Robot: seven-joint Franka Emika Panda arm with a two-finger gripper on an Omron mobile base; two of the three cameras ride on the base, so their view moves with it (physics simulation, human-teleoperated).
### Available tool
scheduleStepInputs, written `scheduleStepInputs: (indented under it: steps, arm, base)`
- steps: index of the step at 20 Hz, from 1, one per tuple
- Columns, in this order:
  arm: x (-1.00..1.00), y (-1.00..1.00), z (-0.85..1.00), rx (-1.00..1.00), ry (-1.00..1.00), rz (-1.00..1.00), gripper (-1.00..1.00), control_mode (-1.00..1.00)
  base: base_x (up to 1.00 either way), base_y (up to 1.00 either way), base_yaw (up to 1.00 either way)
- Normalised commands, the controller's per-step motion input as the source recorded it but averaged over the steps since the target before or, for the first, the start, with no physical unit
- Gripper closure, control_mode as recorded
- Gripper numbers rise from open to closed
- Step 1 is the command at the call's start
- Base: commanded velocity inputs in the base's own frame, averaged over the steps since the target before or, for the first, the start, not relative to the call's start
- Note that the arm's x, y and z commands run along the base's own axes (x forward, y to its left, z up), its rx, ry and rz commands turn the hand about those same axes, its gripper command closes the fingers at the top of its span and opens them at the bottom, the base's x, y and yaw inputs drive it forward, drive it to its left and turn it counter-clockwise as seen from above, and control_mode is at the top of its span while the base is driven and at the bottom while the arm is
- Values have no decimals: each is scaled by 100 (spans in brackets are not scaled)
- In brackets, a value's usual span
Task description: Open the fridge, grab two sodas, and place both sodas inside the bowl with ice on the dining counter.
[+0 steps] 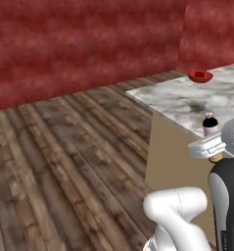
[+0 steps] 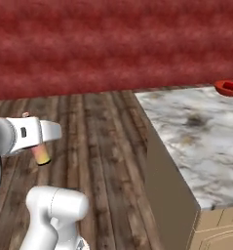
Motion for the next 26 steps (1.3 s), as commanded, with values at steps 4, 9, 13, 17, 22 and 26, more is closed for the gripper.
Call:
scheduleStepInputs:
  steps: [4,9,13,17,22,26]
  arm:
    - [0,0,0,0,0,0,100,100]
    - [0,0,0,0,0,0,100,100]
    - [0,0,0,0,0,0,100,100]
    - [0,0,0,0,0,0,100,100]
    - [0,0,0,0,0,0,100,100]
    - [0,0,0,0,0,0,100,100]
  base:
    - [85,69,-46]
    - [73,66,-49]
    - [62,64,-50]
    - [49,66,-50]
    - [32,72,-48]
    - [21,74,-47]
